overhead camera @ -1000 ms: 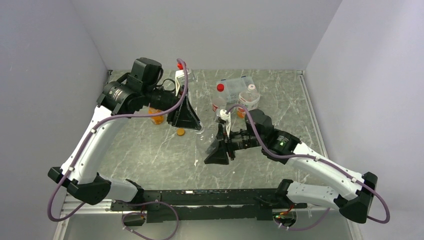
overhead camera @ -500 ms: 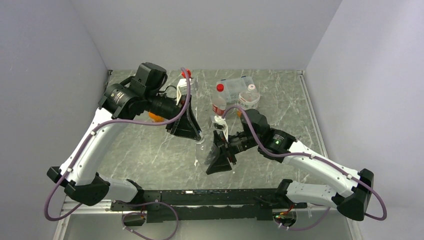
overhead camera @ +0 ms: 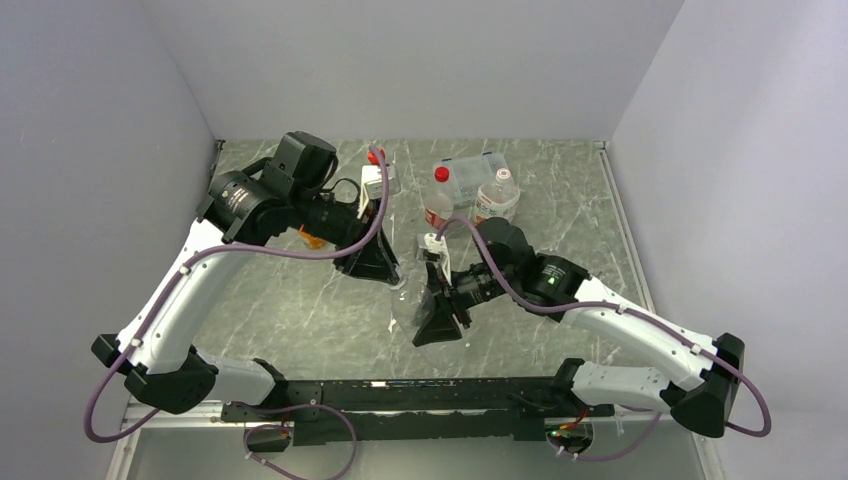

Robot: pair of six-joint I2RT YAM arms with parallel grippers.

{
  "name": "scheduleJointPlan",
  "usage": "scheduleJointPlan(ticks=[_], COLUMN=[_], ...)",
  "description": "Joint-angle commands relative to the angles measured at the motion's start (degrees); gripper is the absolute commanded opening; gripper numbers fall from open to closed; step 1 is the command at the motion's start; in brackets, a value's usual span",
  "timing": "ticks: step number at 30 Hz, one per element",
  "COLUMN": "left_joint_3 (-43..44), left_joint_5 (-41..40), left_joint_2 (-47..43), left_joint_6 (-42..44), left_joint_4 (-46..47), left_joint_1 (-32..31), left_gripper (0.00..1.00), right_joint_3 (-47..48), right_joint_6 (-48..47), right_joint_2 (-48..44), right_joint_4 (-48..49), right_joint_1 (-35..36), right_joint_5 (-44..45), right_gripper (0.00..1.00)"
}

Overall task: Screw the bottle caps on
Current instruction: Screw the bottle cap onto the plastic bottle.

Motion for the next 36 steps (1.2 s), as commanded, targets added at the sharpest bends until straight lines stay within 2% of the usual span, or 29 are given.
scheduleJointPlan(ticks=[1,10,14,22,25,32,36], left_joint_3=[-0.74,-1.33,-0.82,2.55,4.14,7.16,7.52], left_joint_5=[-6.42,-11.08,-12.67,-16.42,-16.87,-17.63,-17.85], left_joint_2=[1.32,1.14,0.96,0.13,0.45,1.42,0.66], left_joint_6=[0.21,-2.5,-3.62,-6.03,-6.04,-8.16,-8.8], left_joint_4=[-7.63,-7.71,-6.82,-3.85,-3.15,-3.11,-1.6], left_joint_1=[-2.41,-2.5,-2.54,-2.54,-2.48,-2.5,-2.52], left_gripper=[0.09,0.0,0.0,0.38,0.45,0.51,0.59], right_joint_3=[8.33,10.2,9.27,6.99,6.68,5.99,5.41], right_joint_6=[-2.96,-6.16,-5.99,-5.07,-4.89,-4.69,-4.72], right_joint_2=[0.08,1.55,1.39,0.51,0.7,0.74,0.61], right_joint_4=[15.19,13.17,14.81,17.67,18.11,18.52,18.74], right_joint_1=[-0.25,2.18,2.67,2.7,2.75,2.88,2.89], right_joint_5=[8.36,17.82,20.14,20.99,20.35,20.17,21.04], right_gripper=[0.3,0.29,0.28,0.28,0.28,0.28,0.28])
